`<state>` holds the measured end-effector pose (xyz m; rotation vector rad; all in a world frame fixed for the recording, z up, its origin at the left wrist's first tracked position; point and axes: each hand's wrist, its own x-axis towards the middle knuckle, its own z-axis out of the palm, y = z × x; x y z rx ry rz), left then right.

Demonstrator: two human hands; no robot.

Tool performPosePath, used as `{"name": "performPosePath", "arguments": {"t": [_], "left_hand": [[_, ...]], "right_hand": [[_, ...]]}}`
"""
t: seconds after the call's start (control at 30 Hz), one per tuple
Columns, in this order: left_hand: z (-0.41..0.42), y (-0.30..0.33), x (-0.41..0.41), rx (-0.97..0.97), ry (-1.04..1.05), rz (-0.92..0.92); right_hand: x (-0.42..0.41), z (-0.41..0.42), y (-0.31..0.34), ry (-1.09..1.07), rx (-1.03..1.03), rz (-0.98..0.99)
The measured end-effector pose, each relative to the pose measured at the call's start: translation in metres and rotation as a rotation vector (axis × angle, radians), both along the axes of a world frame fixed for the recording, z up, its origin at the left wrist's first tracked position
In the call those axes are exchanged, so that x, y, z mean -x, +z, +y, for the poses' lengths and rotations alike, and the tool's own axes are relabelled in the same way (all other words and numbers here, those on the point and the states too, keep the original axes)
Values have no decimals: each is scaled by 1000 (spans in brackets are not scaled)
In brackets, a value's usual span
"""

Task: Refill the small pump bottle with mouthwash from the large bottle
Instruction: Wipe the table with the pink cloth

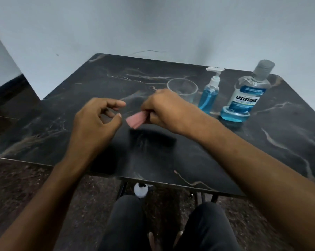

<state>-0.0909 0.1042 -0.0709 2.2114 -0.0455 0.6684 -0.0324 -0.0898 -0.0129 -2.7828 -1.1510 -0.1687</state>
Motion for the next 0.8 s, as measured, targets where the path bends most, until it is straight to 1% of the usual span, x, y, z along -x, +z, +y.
{"name": "performPosePath", "arguments": {"t": [0.1,0.2,0.27,0.37,0.43,0.5,0.57,0.63,0.7,0.8], "left_hand": [[-18,-7,20,14,-75,73],[-35,-14,31,3,-175,164],[-45,-16,33,-31,-211,163],[-58,-14,32,-91,-234,164],[-65,-12,32,-113,-258,166],[-70,-11,32,-131,-283,159],[-71,-10,31,-146,-290,150],[-71,-10,30,-141,-287,153],[-71,-10,30,-121,-284,158],[-72,-11,30,-92,-273,134]], "right_hand": [[31,-23,-8,-17,105,3],[57,-35,-27,-22,108,36],[74,-39,-43,-45,120,96],[95,-55,-55,-84,48,174],[105,-78,-52,-168,-3,216],[112,-107,-49,-330,3,181],[116,-131,-45,-561,76,124],[118,-136,-40,-764,158,83],[116,-120,-41,-827,187,61],[110,-78,-52,-753,131,45]]}}
